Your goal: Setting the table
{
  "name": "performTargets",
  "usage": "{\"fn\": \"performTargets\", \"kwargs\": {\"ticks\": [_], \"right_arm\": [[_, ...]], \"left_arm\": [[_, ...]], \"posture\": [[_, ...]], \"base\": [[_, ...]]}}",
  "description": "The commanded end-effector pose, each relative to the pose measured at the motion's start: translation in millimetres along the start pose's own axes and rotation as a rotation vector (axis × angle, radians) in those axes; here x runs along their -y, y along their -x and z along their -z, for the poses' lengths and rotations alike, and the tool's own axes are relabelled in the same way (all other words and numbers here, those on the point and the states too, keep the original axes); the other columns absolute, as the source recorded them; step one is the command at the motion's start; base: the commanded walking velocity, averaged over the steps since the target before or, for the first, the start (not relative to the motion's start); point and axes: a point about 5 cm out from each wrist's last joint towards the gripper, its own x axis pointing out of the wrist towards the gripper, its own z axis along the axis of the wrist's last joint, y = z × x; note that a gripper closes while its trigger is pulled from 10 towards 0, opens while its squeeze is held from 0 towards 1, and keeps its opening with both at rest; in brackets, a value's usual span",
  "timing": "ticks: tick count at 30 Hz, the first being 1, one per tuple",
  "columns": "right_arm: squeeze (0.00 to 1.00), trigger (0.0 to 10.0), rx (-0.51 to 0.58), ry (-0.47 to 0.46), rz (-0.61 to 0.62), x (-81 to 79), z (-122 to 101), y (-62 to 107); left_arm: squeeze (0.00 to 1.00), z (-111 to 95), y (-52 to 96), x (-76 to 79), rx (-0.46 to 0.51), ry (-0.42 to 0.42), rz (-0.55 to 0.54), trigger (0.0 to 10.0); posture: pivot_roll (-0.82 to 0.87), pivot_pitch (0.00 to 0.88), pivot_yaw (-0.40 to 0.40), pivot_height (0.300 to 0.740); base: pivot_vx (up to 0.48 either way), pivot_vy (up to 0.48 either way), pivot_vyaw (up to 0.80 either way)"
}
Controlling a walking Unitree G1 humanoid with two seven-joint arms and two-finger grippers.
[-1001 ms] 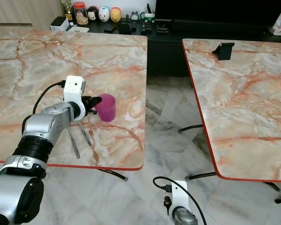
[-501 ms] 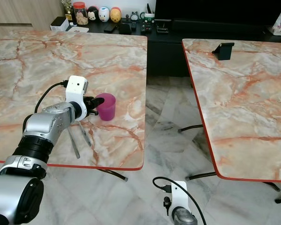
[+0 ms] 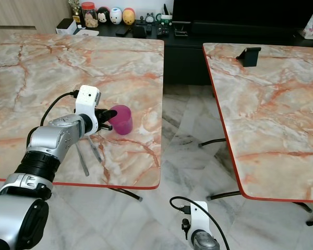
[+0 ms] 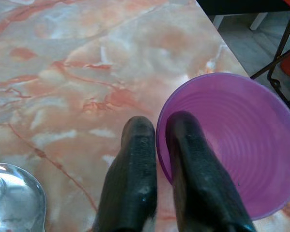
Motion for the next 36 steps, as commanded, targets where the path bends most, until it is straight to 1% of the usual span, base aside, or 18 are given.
{"fn": "performTargets", "kwargs": {"ticks": [1,17,19,21,22,24,27,28,29,32,33,34,35,36], "right_arm": [[0.00,10.0,-0.003,-0.013,0.001,-0.6,0,-0.1],[0.00,10.0,-0.001,-0.011,0.000,-0.5,-1,-0.1],[0.00,10.0,-0.001,-0.010,0.000,-0.5,-1,-0.1],[0.00,10.0,-0.001,-0.011,0.000,-0.5,-1,-0.1],[0.00,10.0,-0.001,-0.011,0.000,-0.5,-1,-0.1],[0.00,10.0,-0.001,-0.011,0.001,-0.4,-1,-0.1],[0.00,10.0,0.000,-0.009,0.003,0.1,0,-0.1],[0.00,10.0,0.000,-0.008,0.004,0.4,0,-0.1],[0.00,10.0,0.000,-0.007,0.004,0.6,0,-0.1],[0.00,10.0,0.001,-0.004,0.005,1.3,0,0.0],[0.00,10.0,0.002,-0.002,0.005,1.6,0,0.0],[0.00,10.0,0.002,-0.002,0.005,1.6,0,0.0],[0.00,10.0,0.003,-0.001,0.006,1.8,0,0.0],[0.00,10.0,0.003,-0.001,0.006,2.0,0,0.1]], "left_arm": [[0.00,2,1.7,-0.7,-0.017,-0.018,0.002,0.0],[0.00,5,3.3,1.0,-0.008,-0.013,0.008,0.0],[0.00,6,3.8,1.0,0.007,0.005,0.001,0.0],[0.00,7,5.3,0.6,0.041,0.017,-0.009,0.0],[0.00,7,5.3,0.6,0.041,0.017,-0.009,0.0],[0.00,6,8.2,-0.8,0.089,0.042,-0.020,0.0],[0.00,2,16.7,-1.3,0.194,0.101,-0.014,0.0],[0.00,0,21.0,-0.9,0.242,0.121,-0.012,10.0],[0.00,-1,23.9,-0.6,0.271,0.131,-0.011,10.0],[0.00,-3,38.9,1.5,0.390,0.185,-0.014,10.0],[0.00,2,44.5,0.3,0.413,0.198,-0.043,10.0],[0.00,2,44.5,0.3,0.413,0.198,-0.043,10.0],[0.00,6,50.0,-1.6,0.437,0.202,-0.083,10.0],[0.00,9,52.6,-3.0,0.443,0.193,-0.111,10.0]], "posture": [[0.08,0.031,-0.035,0.740],[0.08,0.032,-0.037,0.740],[0.08,0.032,-0.037,0.740],[0.08,0.032,-0.037,0.740],[0.08,0.032,-0.037,0.740],[0.08,0.032,-0.037,0.740],[0.07,0.030,-0.040,0.740],[0.07,0.030,-0.043,0.740],[0.07,0.030,-0.043,0.740],[0.07,0.029,-0.047,0.740],[0.07,0.027,-0.049,0.740],[0.07,0.027,-0.049,0.740],[0.07,0.026,-0.049,0.740],[0.07,0.023,-0.049,0.740]], "base": [[0.000,0.000,0.00],[0.000,0.000,0.00],[0.000,0.000,0.00],[0.000,0.000,0.00],[0.000,0.000,0.00],[0.000,0.000,0.00],[0.000,0.000,0.00],[0.000,0.000,0.00],[0.000,0.000,0.00],[0.000,0.000,0.00],[0.000,0.000,0.00],[0.000,0.000,0.00],[0.000,0.000,0.00],[0.000,0.000,0.00]]}}
